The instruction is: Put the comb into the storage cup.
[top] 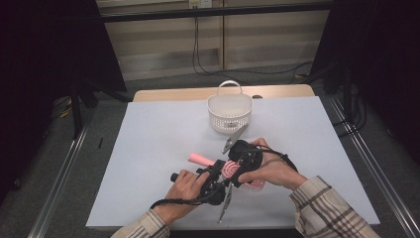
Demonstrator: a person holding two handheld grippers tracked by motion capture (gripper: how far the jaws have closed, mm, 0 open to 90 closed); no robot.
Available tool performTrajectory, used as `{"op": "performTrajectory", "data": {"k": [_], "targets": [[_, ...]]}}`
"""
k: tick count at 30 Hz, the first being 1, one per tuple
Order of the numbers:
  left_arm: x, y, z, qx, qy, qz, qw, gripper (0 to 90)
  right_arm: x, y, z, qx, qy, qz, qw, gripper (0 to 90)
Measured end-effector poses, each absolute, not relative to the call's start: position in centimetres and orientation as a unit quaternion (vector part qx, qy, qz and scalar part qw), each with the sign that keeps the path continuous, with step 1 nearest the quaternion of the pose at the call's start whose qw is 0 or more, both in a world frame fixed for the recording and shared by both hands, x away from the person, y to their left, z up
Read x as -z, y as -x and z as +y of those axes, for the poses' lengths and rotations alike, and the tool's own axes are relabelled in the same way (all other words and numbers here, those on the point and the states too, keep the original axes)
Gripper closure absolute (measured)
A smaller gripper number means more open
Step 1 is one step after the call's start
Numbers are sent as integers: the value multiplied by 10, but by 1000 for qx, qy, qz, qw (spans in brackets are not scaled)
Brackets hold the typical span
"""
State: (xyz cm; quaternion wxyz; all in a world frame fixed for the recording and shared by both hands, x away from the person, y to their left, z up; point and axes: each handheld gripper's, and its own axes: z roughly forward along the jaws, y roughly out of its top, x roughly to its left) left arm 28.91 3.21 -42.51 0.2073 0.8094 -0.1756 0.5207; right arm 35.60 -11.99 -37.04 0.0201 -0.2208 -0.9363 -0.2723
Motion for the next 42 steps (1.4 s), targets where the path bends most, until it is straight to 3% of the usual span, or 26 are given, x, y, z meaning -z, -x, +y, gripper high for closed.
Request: {"op": "performTrajectory", "data": {"k": [19,42], "targets": [[423,-293,37,-518,-813,-155,217,808,363,-355,-139,268,236,-934,21,82],[414,-304,53,-512,-819,-104,235,809,358,-348,-162,286,252,-924,1,53]]}}
